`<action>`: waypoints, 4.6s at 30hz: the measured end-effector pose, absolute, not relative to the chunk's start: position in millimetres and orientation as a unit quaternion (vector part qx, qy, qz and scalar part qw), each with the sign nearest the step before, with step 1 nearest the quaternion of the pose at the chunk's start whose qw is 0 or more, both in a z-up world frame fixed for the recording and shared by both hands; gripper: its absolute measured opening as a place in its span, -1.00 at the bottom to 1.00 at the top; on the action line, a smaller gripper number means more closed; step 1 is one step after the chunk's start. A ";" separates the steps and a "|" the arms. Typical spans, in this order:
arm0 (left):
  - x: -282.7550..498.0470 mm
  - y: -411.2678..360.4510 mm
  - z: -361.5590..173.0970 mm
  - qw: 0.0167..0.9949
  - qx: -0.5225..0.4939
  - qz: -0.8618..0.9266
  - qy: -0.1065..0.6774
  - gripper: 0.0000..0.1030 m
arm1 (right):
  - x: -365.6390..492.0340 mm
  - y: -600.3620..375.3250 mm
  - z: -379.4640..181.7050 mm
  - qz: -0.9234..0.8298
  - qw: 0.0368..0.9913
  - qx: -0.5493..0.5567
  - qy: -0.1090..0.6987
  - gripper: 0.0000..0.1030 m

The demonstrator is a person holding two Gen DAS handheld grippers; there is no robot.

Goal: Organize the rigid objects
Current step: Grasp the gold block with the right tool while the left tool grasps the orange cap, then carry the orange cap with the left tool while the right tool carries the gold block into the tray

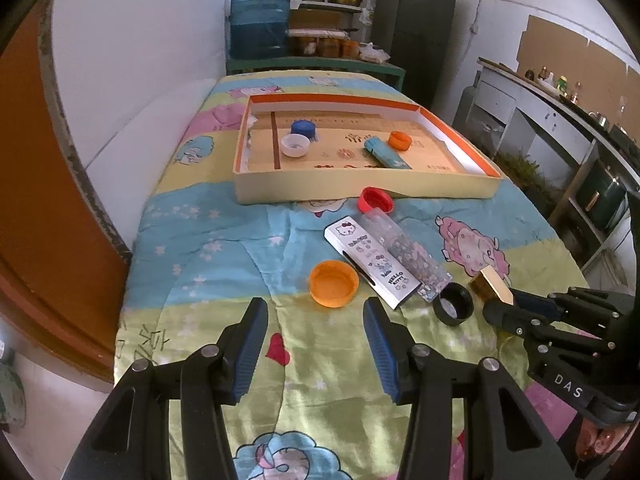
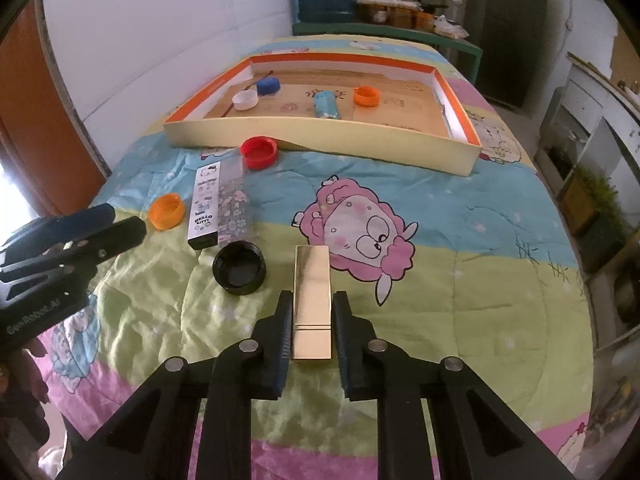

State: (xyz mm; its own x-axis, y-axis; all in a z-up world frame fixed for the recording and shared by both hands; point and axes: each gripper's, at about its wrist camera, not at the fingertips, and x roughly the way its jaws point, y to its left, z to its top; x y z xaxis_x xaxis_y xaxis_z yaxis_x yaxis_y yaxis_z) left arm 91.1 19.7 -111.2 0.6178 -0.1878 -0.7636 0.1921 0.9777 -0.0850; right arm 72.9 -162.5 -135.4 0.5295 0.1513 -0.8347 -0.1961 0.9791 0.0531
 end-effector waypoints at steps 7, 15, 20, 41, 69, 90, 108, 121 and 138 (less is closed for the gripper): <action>104.4 13.8 -121.3 0.893 0.010 -0.111 0.437 -0.04 | 74.5 -167.0 -135.1 0.104 0.873 -0.010 0.477 -0.64; 115.7 8.7 -126.9 0.893 0.022 -0.106 0.437 -0.04 | 75.2 -168.2 -135.1 0.105 0.873 -0.009 0.476 -0.65; 118.1 10.9 -127.2 0.894 0.014 -0.101 0.436 -0.07 | 77.6 -168.6 -135.6 0.105 0.874 -0.008 0.474 -0.65; 111.3 25.0 -103.6 0.904 -0.031 -0.102 0.414 -0.41 | 81.5 -175.6 -125.1 0.098 0.881 0.006 0.462 -0.65; 128.4 8.6 -43.9 0.923 -0.034 -0.128 0.362 -0.41 | 104.1 -193.8 -62.6 0.098 0.912 0.006 0.397 -0.65; 203.2 -27.2 -19.0 0.929 -0.020 -0.141 0.343 -0.41 | 171.4 -213.1 -38.8 0.096 0.926 -0.002 0.364 -0.65; 281.5 -54.0 -24.3 0.925 0.010 -0.134 0.356 -0.41 | 249.3 -233.3 -44.2 0.098 0.925 -0.023 0.366 -0.65; 346.3 -57.4 -49.3 0.906 0.003 -0.125 0.404 -0.41 | 317.8 -240.0 -57.7 0.125 0.909 -0.019 0.396 -0.65; 389.5 -61.8 -83.6 0.888 -0.006 -0.113 0.446 -0.41 | 373.5 -240.1 -93.2 0.149 0.879 -0.002 0.453 -0.65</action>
